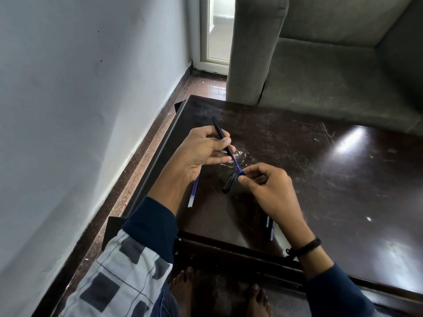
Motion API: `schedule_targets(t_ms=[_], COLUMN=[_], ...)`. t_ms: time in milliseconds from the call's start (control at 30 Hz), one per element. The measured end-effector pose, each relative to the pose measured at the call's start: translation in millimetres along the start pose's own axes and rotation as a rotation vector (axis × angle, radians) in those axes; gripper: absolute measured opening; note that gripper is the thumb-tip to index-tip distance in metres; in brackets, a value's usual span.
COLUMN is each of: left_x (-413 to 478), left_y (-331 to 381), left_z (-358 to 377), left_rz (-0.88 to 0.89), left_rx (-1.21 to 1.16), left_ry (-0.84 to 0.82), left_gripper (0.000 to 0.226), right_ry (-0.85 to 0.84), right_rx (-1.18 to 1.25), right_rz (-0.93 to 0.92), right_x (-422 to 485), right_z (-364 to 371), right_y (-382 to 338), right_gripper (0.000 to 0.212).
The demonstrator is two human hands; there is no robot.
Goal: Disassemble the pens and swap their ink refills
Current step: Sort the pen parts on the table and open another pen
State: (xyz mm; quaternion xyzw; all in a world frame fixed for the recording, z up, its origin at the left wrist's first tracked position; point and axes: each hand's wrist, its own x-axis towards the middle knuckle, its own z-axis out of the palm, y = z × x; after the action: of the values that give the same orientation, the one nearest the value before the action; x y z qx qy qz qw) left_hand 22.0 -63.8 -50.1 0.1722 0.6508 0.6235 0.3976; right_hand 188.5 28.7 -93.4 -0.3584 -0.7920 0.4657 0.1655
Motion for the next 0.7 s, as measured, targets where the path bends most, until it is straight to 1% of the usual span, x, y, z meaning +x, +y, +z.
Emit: schedule_targets(t_ms=[300,433,700], left_x=[0.1,1.1,1.0], left_y=[-1.1,-2.6,-7.7], left_z=[4.4,6.0,15.5], left_rz=[0.004,0.011,0.004], left_rx=[0.005,0.010,0.086], left_ry=[0.005,0.009,-0.049], left_gripper=[0.009,0.008,0.010], right_ry=[0.041,0.092,0.150], right_rx=[-0.017,-0.064,-0.083], right_rz=[0.026,0.024,-0.018], right_x=[-5.3,-6.9,-7.1], right_z=[-1.7,-2.2,0.2], right_y=[-6.0,-7.5,-5.8], right_gripper=[0.011,0.008,0.006])
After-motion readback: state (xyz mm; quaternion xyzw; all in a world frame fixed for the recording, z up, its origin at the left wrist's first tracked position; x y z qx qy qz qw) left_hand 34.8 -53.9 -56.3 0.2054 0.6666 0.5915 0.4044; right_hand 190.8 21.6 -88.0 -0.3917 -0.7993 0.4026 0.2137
